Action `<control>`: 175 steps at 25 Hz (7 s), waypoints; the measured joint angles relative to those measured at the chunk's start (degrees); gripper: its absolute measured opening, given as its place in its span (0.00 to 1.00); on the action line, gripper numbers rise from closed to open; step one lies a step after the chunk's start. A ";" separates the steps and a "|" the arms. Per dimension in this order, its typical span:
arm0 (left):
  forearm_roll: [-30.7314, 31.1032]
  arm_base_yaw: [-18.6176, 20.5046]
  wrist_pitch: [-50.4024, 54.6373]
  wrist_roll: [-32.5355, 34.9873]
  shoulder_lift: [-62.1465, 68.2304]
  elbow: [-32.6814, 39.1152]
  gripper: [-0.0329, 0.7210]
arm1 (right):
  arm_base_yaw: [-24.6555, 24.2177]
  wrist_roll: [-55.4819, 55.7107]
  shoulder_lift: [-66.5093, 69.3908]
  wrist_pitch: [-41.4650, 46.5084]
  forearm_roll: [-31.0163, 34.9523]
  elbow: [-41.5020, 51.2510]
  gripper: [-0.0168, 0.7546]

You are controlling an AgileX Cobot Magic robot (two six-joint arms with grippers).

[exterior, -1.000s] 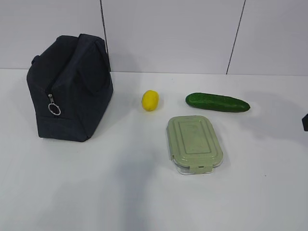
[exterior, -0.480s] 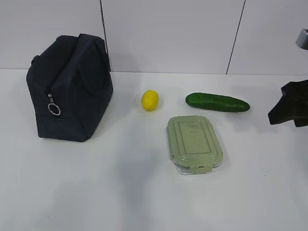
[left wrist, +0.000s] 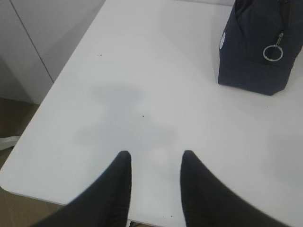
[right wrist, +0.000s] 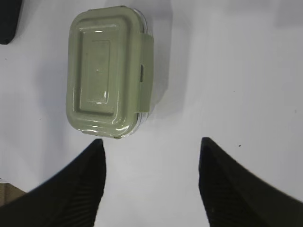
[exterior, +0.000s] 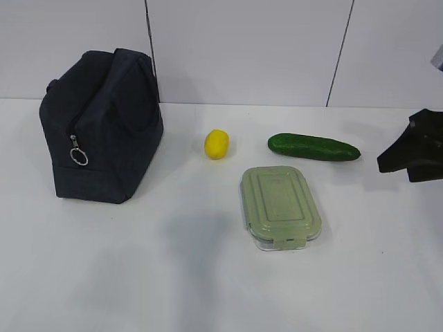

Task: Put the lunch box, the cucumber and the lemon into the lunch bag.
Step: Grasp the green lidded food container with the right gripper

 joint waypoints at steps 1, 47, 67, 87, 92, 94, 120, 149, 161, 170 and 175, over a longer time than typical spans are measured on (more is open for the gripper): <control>-0.44 0.00 0.00 0.00 1.52 -0.30 0.36 | -0.79 -0.98 0.44 0.71 0.97 0.00 0.65; -13.75 0.00 -0.60 7.76 11.69 -0.53 0.47 | -1.72 -24.17 40.18 13.64 26.35 -19.56 0.80; -14.45 0.00 -1.01 7.76 11.69 -0.53 0.47 | -1.72 -20.55 40.27 13.98 26.85 -17.29 0.79; -14.45 0.00 -1.80 7.76 11.69 -0.53 0.47 | 1.54 -27.58 40.27 13.86 32.74 -11.99 0.79; -14.45 0.00 -1.80 7.76 11.69 -0.53 0.47 | 1.54 -27.58 40.27 13.86 32.90 -11.99 0.79; -14.45 0.00 -1.80 7.76 11.69 -0.53 0.47 | 1.54 -27.58 40.27 13.86 33.02 -11.99 0.79; -14.45 0.00 -1.80 7.76 11.69 -0.53 0.47 | 3.43 -27.39 42.74 13.78 31.98 -14.67 0.79; -14.45 0.00 -1.80 7.76 11.69 -0.53 0.47 | 3.73 -27.02 43.11 14.07 31.99 -15.32 0.63; -14.45 0.00 -1.80 7.76 11.69 -0.53 0.47 | 3.73 -26.51 43.11 14.12 32.07 -15.32 0.62; -14.45 0.00 -1.80 7.76 11.69 -0.53 0.47 | 3.73 -25.96 43.11 14.21 31.69 -15.41 0.63; -14.45 0.00 -1.80 7.76 11.69 -0.53 0.47 | 3.73 -25.92 43.11 14.21 31.59 -15.41 0.64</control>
